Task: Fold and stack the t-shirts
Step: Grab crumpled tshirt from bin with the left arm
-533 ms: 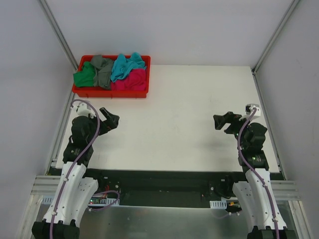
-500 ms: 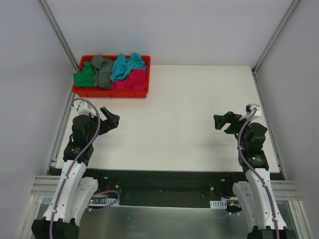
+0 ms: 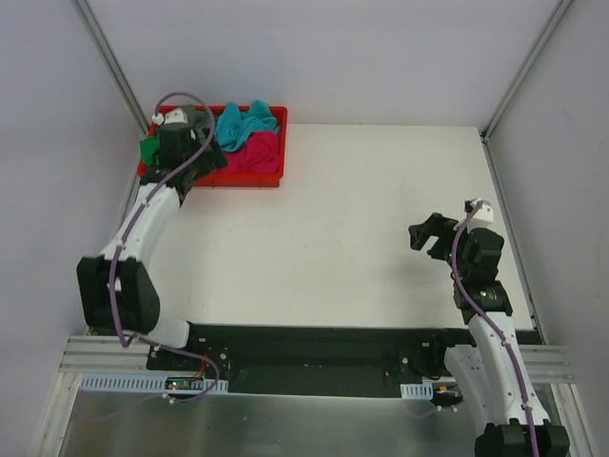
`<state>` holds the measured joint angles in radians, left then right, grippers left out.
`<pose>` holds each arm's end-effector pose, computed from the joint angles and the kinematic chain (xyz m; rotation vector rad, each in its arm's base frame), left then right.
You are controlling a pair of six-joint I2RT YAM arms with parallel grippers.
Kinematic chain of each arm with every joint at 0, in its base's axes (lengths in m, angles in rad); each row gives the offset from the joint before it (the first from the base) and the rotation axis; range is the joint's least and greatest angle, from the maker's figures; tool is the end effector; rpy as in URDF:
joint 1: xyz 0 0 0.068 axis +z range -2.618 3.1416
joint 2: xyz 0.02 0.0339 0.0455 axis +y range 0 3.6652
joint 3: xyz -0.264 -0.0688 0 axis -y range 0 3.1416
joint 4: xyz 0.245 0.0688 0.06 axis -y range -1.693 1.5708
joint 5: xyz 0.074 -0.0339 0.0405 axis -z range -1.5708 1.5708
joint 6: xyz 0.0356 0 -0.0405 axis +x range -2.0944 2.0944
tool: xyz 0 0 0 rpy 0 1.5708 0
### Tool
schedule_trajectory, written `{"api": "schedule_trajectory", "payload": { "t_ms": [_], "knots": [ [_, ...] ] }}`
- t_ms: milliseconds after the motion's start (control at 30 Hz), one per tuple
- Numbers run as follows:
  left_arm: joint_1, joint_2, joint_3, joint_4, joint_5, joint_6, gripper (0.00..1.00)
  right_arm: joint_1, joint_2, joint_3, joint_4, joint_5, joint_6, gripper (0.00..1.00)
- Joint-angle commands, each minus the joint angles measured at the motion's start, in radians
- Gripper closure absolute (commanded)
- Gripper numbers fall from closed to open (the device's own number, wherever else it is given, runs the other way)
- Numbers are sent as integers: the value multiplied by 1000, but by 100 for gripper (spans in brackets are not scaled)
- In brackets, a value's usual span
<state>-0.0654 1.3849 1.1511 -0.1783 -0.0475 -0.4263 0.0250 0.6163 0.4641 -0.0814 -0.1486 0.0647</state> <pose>0.3232 -0.0195 0.3307 -0.3880 1.9544 -0.2713 0.1619 0.0093 0.2630 -0.0702 1.8048 0.1979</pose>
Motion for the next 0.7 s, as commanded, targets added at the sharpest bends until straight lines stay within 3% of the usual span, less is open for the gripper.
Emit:
{"api": "schedule_trajectory", "payload": {
  "t_ms": [0, 167, 367, 667],
  "knots": [
    [22, 253, 278, -32, -195, 135, 1, 6, -10, 33, 6, 49, -19, 4],
    [91, 549, 580, -124, -74, 196, 6, 6, 8, 31, 11, 55, -14, 4],
    [84, 675, 752, -130, 201, 202, 12, 6, 57, 38, 15, 47, -19, 4],
    [68, 822, 910, -130, 236, 153, 17, 6, 99, 45, 12, 53, -25, 4]
  ]
}}
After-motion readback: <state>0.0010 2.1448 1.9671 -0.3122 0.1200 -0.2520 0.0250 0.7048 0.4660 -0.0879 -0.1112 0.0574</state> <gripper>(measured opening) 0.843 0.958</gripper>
